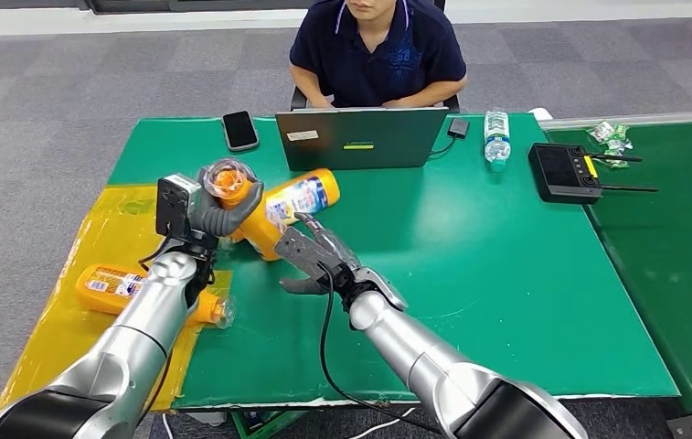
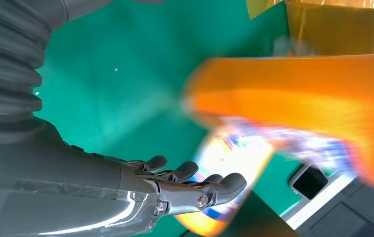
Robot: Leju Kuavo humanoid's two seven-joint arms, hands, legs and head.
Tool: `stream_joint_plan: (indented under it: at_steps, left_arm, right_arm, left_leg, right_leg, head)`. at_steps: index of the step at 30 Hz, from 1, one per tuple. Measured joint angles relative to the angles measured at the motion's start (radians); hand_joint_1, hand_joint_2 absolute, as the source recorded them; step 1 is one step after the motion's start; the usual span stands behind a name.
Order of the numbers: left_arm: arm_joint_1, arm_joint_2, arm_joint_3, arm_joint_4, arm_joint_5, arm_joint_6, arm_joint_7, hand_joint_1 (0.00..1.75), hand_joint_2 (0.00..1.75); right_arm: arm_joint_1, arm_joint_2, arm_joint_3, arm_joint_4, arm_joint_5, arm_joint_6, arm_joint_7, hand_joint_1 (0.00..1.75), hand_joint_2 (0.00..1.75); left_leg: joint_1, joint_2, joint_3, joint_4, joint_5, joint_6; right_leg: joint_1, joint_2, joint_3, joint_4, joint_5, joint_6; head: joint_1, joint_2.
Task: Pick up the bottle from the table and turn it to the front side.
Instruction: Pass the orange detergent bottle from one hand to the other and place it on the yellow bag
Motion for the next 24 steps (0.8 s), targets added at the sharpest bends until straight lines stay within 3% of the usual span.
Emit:
stream_joint_plan:
  at_steps: [3,8,18,24]
  left_arm:
    - [-0.019,0.029,-0.004,-0.04,-0.112,0.117,0.009,1.75,1.75]
    - [-0.046,0.069,-0.011,-0.102,-0.244,0.217,0.04,1.75,1.75]
    - [-0.058,0.1,-0.028,-0.154,-0.303,0.259,0.054,1.75,1.75]
    - [-0.058,0.151,-0.046,-0.201,-0.47,0.357,0.115,1.75,1.75]
  right_arm:
    - [0.004,-0.009,-0.004,-0.005,0.001,0.0,-0.003,0.0,1.75]
    - [0.014,-0.025,-0.018,-0.014,0.001,0.0,-0.014,0.0,1.75]
    - [0.019,-0.041,-0.029,-0.024,0.001,0.0,-0.018,0.0,1.75]
    - [0.026,-0.051,-0.033,-0.025,-0.009,0.007,-0.033,0.0,1.75]
  left_leg:
    - [0.0,0.0,0.0,0.0,0.0,0.0]
    - [0.0,0.0,0.0,0.0,0.0,0.0]
    - [0.0,0.0,0.0,0.0,0.0,0.0]
    - [0.0,0.001,0.0,0.0,0.0,0.0]
  right_leg:
    - [0.0,0.0,0.0,0.0,0.0,0.0]
    - [0.0,0.0,0.0,0.0,0.0,0.0]
    - [0.0,0.0,0.0,0.0,0.0,0.0]
    - [0.0,0.001,0.0,0.0,0.0,0.0]
  head:
    - [0.0,0.0]
    - [0.0,0.0]
    - [0.0,0.0]
    - [0.0,0.0]
